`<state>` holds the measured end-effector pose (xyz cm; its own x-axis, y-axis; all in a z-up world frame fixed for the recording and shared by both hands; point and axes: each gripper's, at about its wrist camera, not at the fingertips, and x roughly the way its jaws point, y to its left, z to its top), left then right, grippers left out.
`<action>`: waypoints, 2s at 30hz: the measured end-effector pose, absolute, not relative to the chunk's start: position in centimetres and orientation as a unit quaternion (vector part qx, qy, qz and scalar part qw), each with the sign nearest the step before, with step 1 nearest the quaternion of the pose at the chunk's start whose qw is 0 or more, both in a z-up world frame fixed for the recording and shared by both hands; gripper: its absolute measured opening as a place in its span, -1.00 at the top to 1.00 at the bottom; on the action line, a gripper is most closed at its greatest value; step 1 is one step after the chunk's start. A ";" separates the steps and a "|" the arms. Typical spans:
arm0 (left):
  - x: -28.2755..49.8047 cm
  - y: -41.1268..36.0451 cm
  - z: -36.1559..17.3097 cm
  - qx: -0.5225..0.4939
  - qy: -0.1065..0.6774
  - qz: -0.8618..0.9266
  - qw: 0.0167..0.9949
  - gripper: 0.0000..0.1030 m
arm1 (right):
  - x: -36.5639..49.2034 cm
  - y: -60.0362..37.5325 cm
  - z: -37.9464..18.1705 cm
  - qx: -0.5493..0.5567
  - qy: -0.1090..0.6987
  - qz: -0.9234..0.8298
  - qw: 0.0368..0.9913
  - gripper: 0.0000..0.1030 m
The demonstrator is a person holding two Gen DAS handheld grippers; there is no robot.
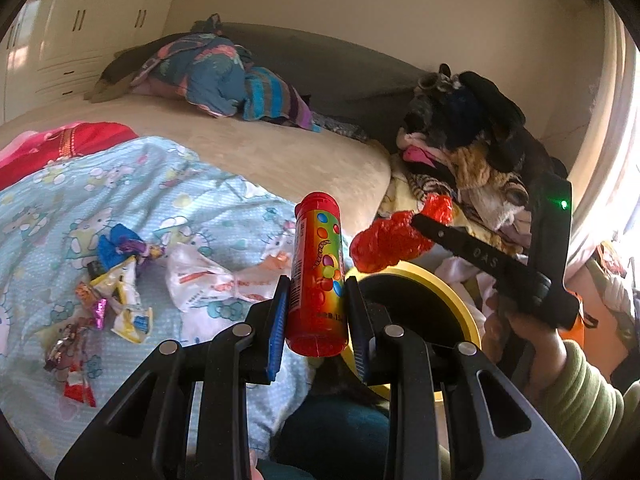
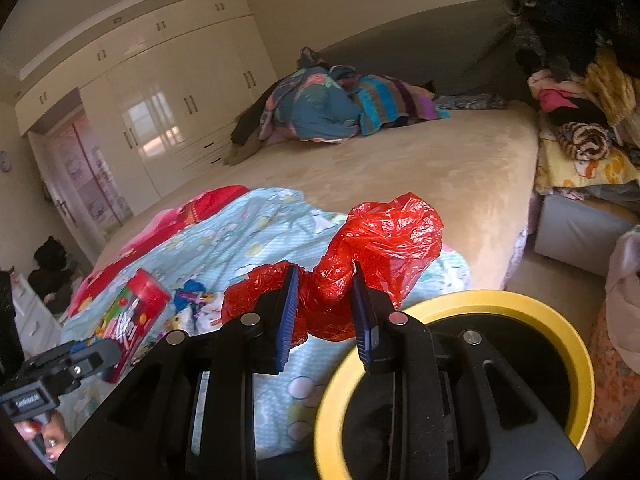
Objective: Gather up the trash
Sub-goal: 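Carry both items over the yellow bin and open both grippers to drop them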
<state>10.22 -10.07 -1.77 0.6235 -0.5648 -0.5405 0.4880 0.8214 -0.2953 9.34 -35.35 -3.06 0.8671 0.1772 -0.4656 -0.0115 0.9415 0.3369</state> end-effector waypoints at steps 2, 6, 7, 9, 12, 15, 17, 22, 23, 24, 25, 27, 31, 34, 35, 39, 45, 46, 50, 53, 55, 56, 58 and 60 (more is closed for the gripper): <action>9.9 -10.8 -1.9 -0.054 0.322 -0.300 0.897 0.49 | 9.2 -36.2 -3.2 0.167 0.253 0.040 0.952 0.62; 9.5 -12.2 -2.0 -0.045 0.323 -0.312 0.892 0.49 | 8.9 -37.8 -3.4 0.172 0.253 0.020 0.952 0.62; 9.4 -12.7 -2.1 -0.041 0.324 -0.317 0.891 0.49 | 8.8 -38.0 -3.5 0.172 0.253 0.016 0.952 0.62; 9.2 -13.4 -2.1 -0.035 0.324 -0.324 0.888 0.49 | 8.7 -38.9 -3.6 0.173 0.254 0.006 0.952 0.62; 8.8 -14.7 -2.3 -0.027 0.326 -0.333 0.884 0.49 | 8.6 -39.9 -3.8 0.176 0.254 -0.005 0.951 0.62; 8.6 -15.7 -2.4 -0.020 0.329 -0.340 0.881 0.49 | 8.4 -40.7 -4.0 0.176 0.254 -0.016 0.951 0.62; 8.5 -16.3 -2.7 -0.016 0.332 -0.345 0.878 0.49 | 8.3 -41.1 -4.0 0.178 0.254 -0.021 0.950 0.62; 8.1 -18.0 -3.6 -0.004 0.341 -0.357 0.870 0.49 | 8.0 -42.5 -4.6 0.183 0.258 -0.039 0.948 0.62; 8.0 -18.3 -3.7 -0.001 0.343 -0.359 0.868 0.49 | 8.0 -42.6 -4.6 0.183 0.259 -0.041 0.948 0.62; 8.0 -18.5 -3.9 0.001 0.344 -0.360 0.867 0.49 | 8.0 -42.9 -4.7 0.184 0.259 -0.044 0.947 0.62; 7.9 -18.8 -4.1 0.004 0.346 -0.363 0.865 0.49 | 8.1 -43.1 -4.9 0.185 0.261 -0.047 0.946 0.62; 7.7 -19.2 -4.4 0.009 0.349 -0.366 0.862 0.49 | 8.0 -43.6 -5.2 0.187 0.263 -0.051 0.945 0.62; 7.3 -20.2 -5.4 0.018 0.360 -0.374 0.854 0.49 | 8.1 -44.3 -5.8 0.188 0.269 -0.061 0.943 0.62; 7.0 -21.0 -6.1 0.026 0.367 -0.379 0.849 0.49 | 8.2 -44.5 -6.2 0.186 0.274 -0.066 0.941 0.62; 6.9 -21.2 -6.3 0.027 0.370 -0.381 0.847 0.49 | 8.3 -44.6 -6.3 0.184 0.275 -0.068 0.941 0.62; 7.0 -22.1 -7.4 0.032 0.385 -0.385 0.839 0.49 | 8.4 -44.8 -6.9 0.181 0.282 -0.075 0.939 0.62; 7.4 -23.2 -9.1 0.034 0.407 -0.386 0.827 0.49 | 8.7 -45.0 -8.1 0.180 0.297 -0.079 0.934 0.62; 7.6 -23.3 -9.2 0.034 0.410 -0.386 0.826 0.49 | 8.8 -45.1 -8.4 0.180 0.301 -0.079 0.933 0.62; 8.0 -24.0 -9.9 0.036 0.420 -0.387 0.820 0.49 | 9.2 -45.0 -9.0 0.182 0.314 -0.075 0.929 0.61; 8.4 -24.7 -10.4 0.040 0.427 -0.387 0.816 0.49 | 9.2 -45.1 -9.3 0.186 0.320 -0.072 0.926 0.60; 8.8 -25.3 -10.7 0.043 0.429 -0.386 0.816 0.49 | 9.3 -45.3 -9.5 0.188 0.323 -0.074 0.925 0.60; 9.0 -25.4 -10.8 0.043 0.429 -0.386 0.815 0.49 | 9.3 -45.3 -9.6 0.189 0.325 -0.074 0.924 0.60; 9.4 -25.8 -10.9 0.046 0.428 -0.386 0.816 0.48 | 9.4 -45.4 -9.7 0.191 0.329 -0.074 0.922 0.55; 9.8 -26.0 -11.1 0.051 0.427 -0.381 0.819 0.47 | 9.5 -45.4 -9.8 0.193 0.331 -0.073 0.921 0.52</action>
<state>9.77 -26.02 -11.13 0.3451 -0.5797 -0.7381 0.6665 0.7051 -0.2422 9.46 -45.45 -9.84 0.7700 -0.0078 -0.6380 0.2628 0.9150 0.3060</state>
